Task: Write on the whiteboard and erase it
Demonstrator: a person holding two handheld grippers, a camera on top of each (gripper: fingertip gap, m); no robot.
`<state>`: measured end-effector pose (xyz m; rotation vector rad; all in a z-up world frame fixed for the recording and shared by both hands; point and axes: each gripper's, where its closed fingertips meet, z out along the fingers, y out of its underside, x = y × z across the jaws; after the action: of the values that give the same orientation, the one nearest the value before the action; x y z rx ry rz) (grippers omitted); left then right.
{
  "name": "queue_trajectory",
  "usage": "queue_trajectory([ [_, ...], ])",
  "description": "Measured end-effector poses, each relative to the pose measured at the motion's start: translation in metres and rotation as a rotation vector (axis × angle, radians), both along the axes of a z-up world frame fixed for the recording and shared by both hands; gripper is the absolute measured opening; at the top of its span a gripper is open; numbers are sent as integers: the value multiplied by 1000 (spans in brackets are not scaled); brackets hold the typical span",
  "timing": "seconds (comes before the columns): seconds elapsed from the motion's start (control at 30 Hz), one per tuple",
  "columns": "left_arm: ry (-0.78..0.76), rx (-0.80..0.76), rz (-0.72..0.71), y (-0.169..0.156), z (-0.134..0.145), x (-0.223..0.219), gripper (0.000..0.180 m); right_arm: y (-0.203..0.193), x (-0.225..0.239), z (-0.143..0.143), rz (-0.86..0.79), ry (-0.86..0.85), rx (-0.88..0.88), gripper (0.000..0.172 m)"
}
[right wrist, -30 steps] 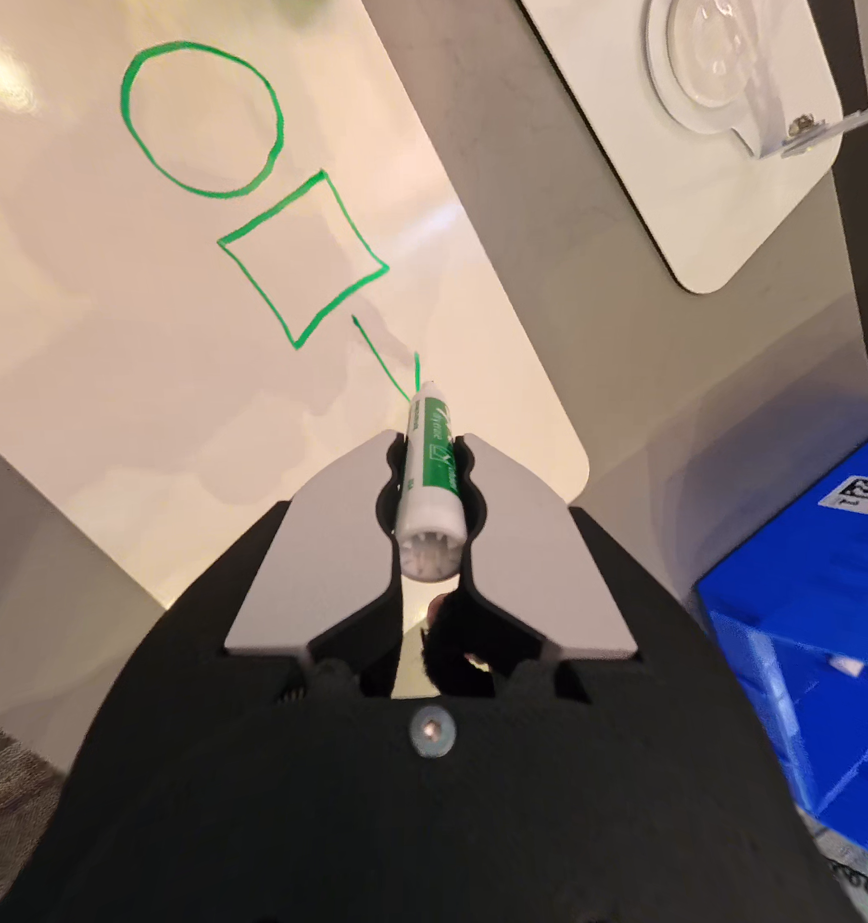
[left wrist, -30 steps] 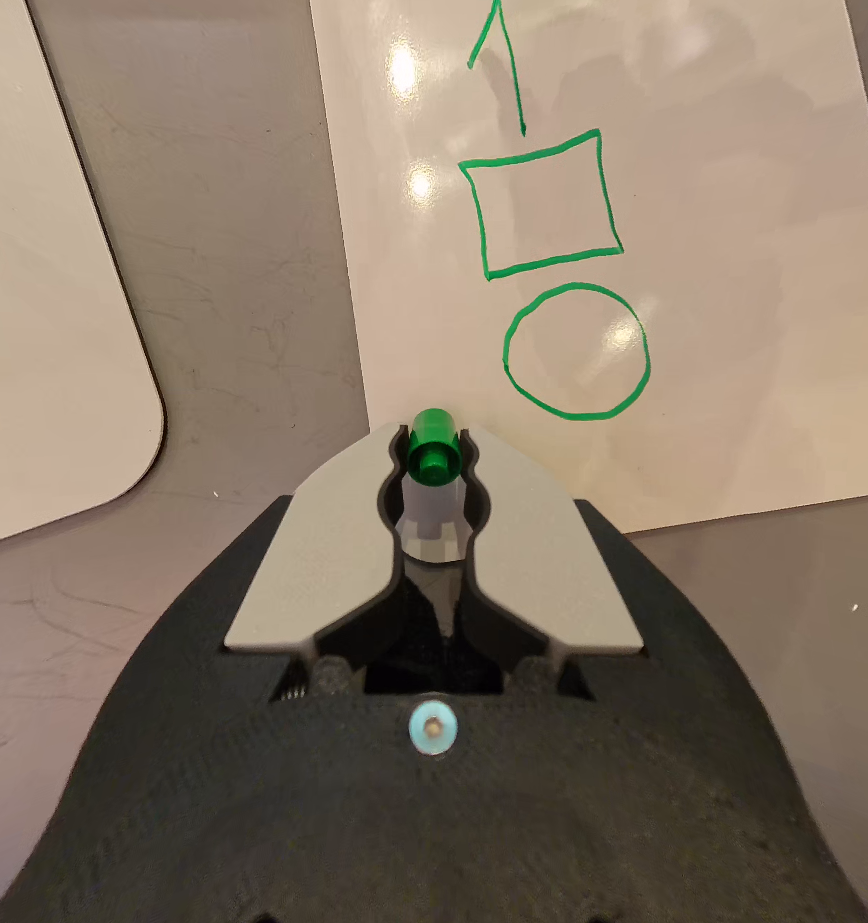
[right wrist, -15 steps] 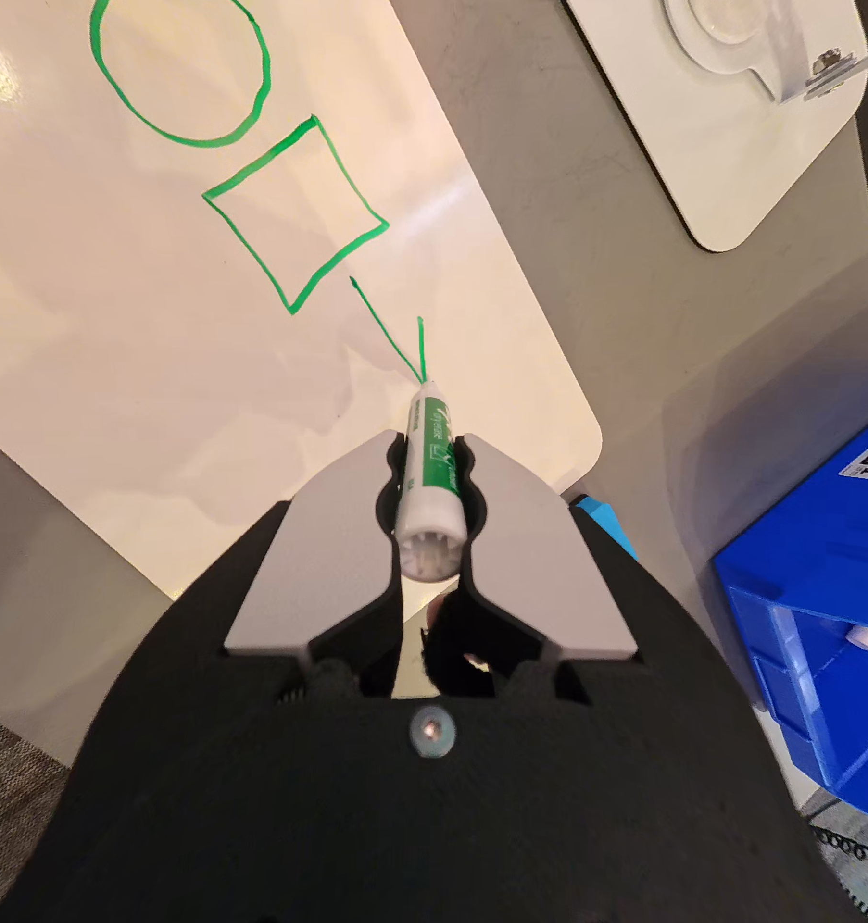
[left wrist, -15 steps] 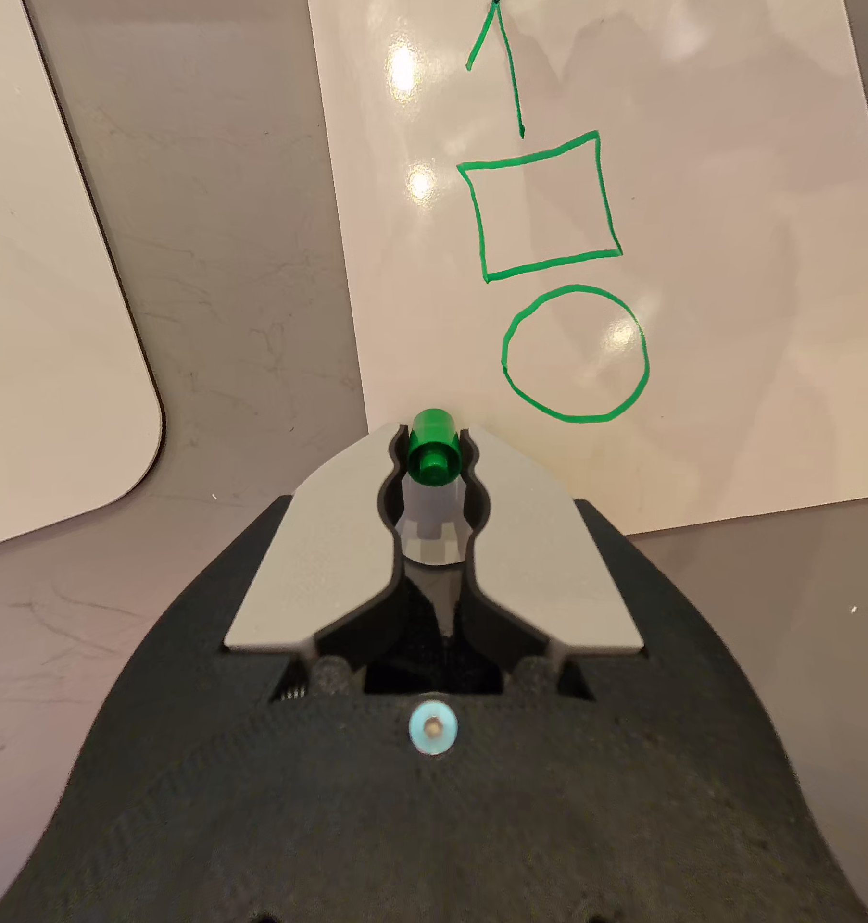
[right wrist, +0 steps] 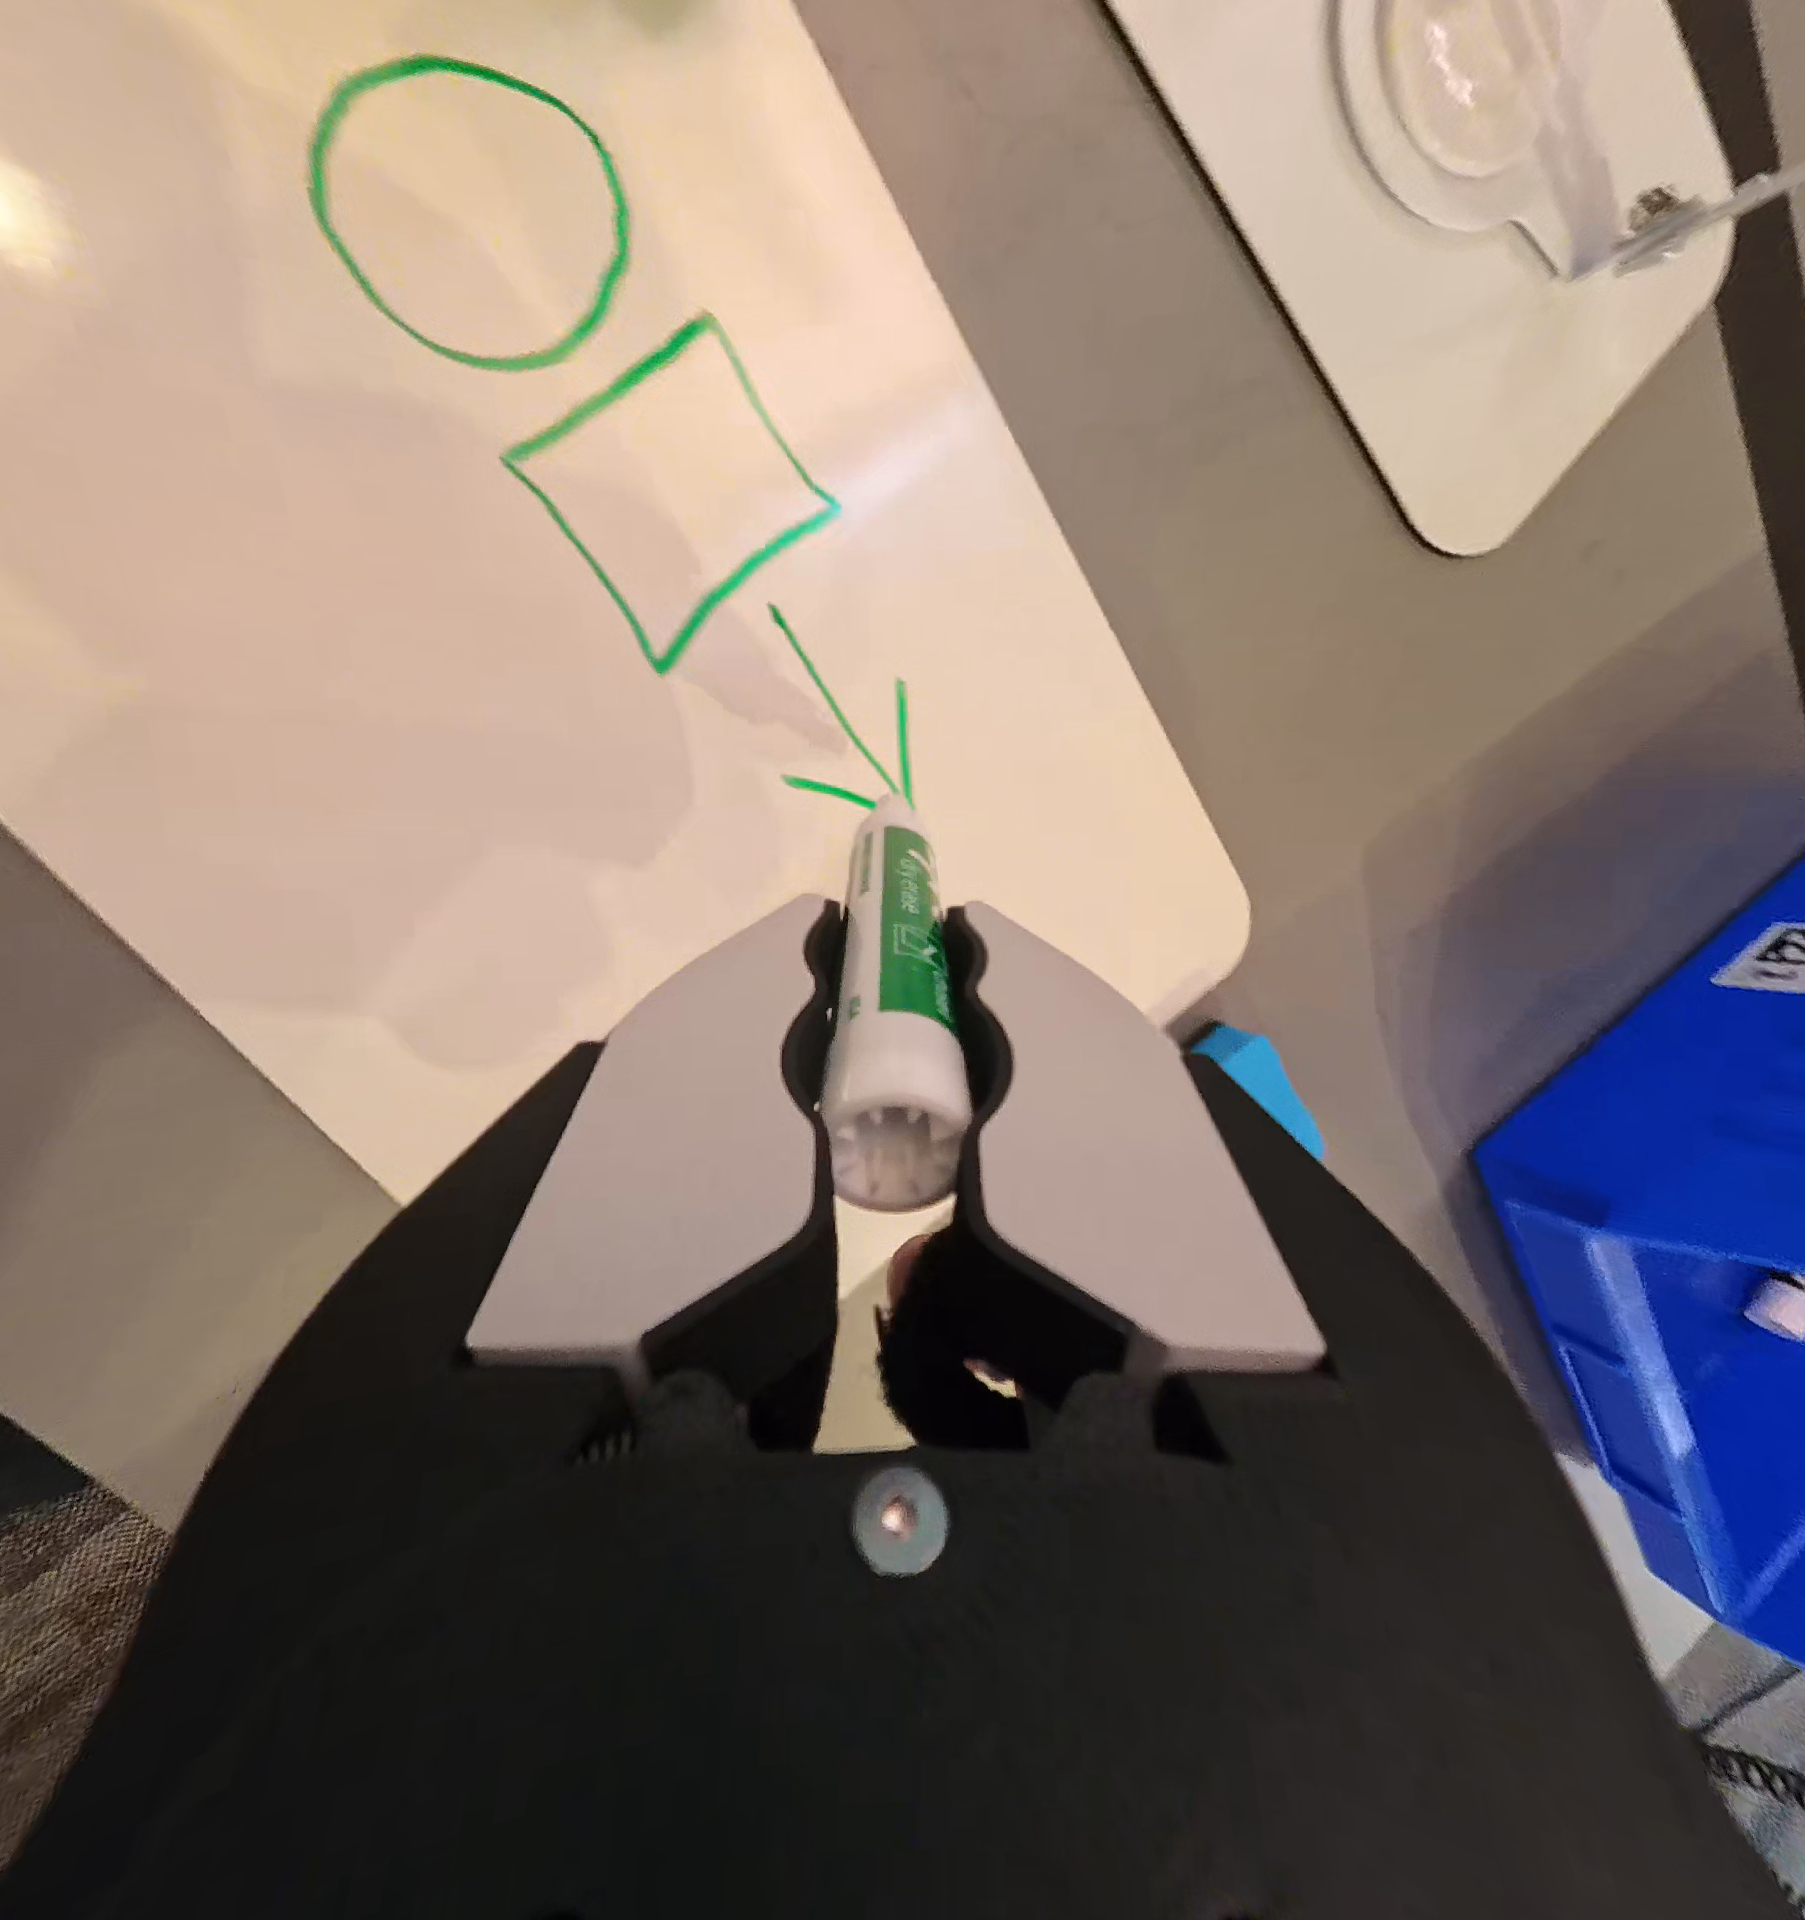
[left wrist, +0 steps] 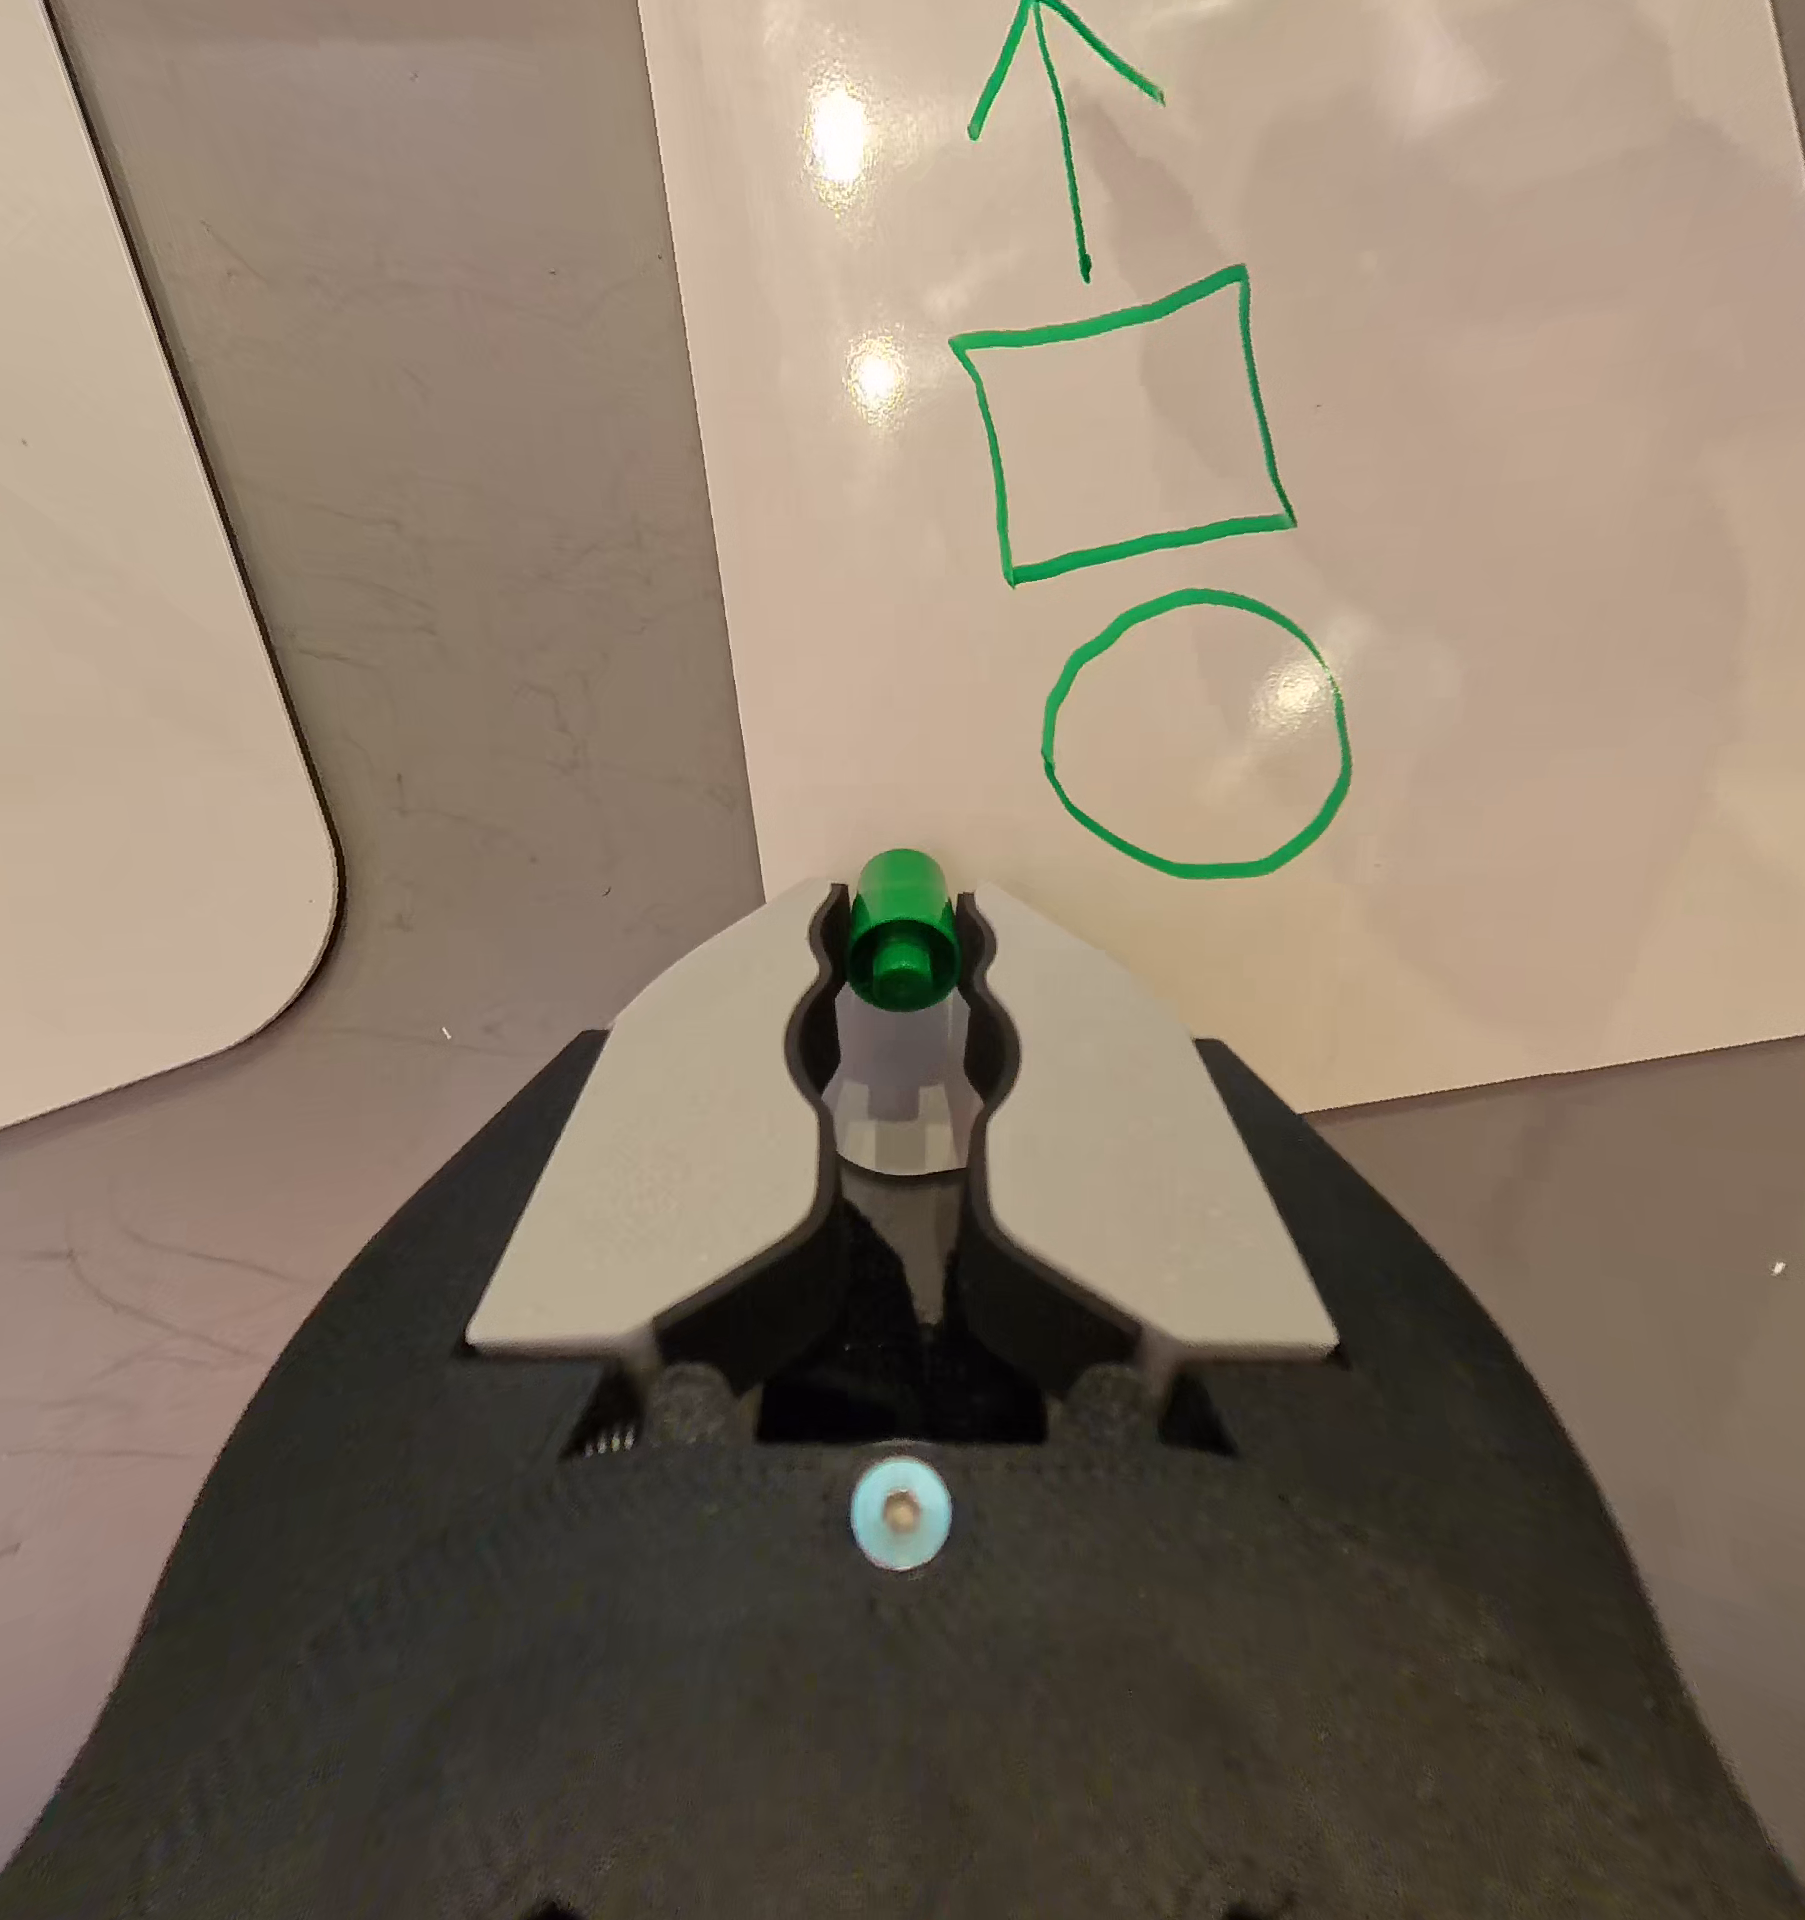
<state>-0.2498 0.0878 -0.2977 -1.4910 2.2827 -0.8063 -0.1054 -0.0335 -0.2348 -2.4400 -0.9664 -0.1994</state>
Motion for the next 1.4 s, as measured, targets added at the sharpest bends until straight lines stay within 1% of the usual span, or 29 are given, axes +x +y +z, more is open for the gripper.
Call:
queue_trajectory([
  [0.13,-1,-3,0,0,0,0,20,1,16,2,-29,-21,9,20],
  [0.3,-1,-4,0,0,0,0,20,8,30,-3,-52,-32,17,20],
  [0.63,-2,-8,0,0,0,0,20,23,35,-7,-48,-28,26,20],
  [0.9,-2,-7,-1,0,0,0,20,25,43,-14,-57,-42,12,20],
  [1.1,-3,-9,-1,-1,0,1,20,16,36,-13,-39,-20,-10,20],
  [1.4,-2,-7,0,-1,0,1,20,-16,7,-13,0,2,-31,20],
])
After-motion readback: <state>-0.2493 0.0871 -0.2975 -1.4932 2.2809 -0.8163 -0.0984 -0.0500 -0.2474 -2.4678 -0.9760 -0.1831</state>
